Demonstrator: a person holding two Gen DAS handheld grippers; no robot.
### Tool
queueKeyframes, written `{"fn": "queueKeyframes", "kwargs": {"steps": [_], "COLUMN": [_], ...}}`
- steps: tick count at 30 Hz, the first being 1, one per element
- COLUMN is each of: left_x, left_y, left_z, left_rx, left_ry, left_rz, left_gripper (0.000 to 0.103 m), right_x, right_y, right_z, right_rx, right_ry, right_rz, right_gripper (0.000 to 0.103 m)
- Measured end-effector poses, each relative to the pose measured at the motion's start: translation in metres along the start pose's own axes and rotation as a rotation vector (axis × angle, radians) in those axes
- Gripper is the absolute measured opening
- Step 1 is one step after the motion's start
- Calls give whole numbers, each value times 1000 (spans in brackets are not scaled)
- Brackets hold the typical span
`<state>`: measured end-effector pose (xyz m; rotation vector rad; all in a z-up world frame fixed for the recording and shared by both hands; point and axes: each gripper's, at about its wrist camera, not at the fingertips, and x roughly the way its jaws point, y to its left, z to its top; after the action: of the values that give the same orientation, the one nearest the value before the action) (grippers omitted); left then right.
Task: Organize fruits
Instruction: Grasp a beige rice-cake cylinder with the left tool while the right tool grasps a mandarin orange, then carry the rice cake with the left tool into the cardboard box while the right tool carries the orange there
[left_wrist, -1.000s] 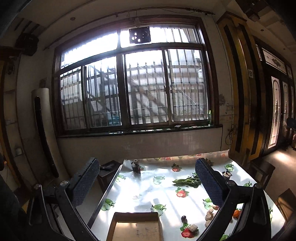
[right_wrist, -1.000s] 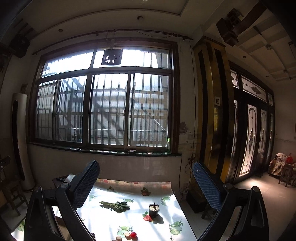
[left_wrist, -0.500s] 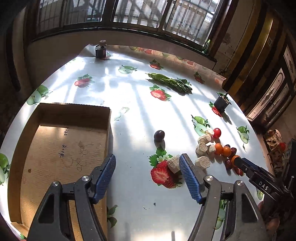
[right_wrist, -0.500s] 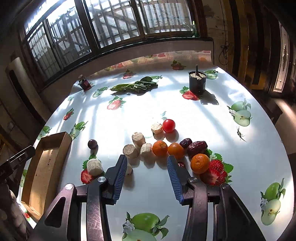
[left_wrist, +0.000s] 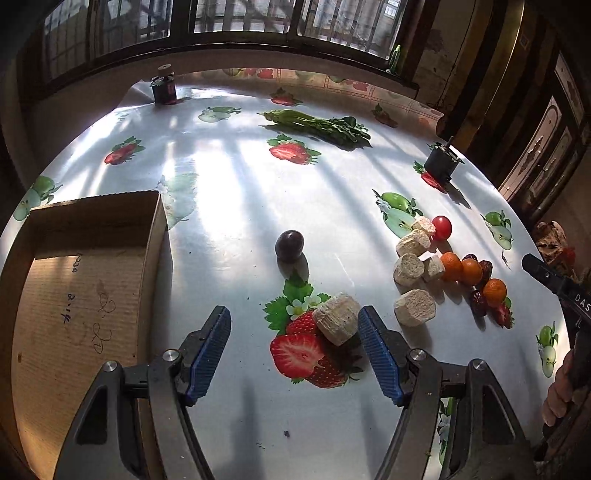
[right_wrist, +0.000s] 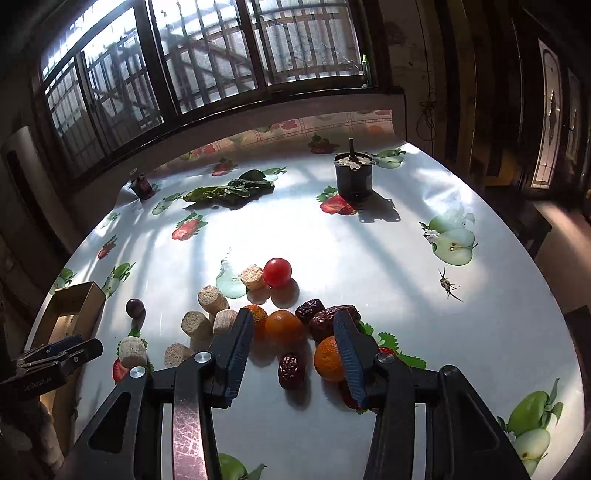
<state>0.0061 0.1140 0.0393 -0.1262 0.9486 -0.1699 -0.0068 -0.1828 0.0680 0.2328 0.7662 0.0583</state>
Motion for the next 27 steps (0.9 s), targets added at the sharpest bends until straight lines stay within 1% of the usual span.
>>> {"fn": "queueKeyframes", "kwargs": {"steps": [3,5,6,10,14,17,19,21,22,24,27], "left_x": [8,12,13,22,33,37,37,37,36,33,20], "left_y": [-1,-3,-4,-10,-12,-12,-13,-15,-17,-21,-19], "left_z": [1,1,0,-1,-4,-4,-4,-4,-4,-6,-8], "left_rx": [-9,-4,4,37,67,60,65,59,63,70,45], "left_ry": [11,10,8,-2,6,6,-1,4,4,-10,-29], "left_rz": [-21,-36,-40,-51,-52,-70,-89,-134,-129,-105,-130], "left_gripper": [71,71,71,70,70,70,60,38,38,38,38], "right_x": [2,5,8,23,43,55,57,58,57,55,45], "right_y": [-30,-38,-39,-35,-25,-22,-21,-20,-20,-20,-19], "right_z": [-1,-5,-8,-14,-16,-20,-23,-24,-25,-25,-26], "right_rx": [71,82,85,89,63,71,78,80,80,83,89], "right_ry": [30,54,64,105,138,167,163,159,159,158,141], "right_rz": [2,7,5,49,45,56,61,63,61,59,51], "right_gripper": [49,49,49,49,49,48,48,44,36,35,35]}}
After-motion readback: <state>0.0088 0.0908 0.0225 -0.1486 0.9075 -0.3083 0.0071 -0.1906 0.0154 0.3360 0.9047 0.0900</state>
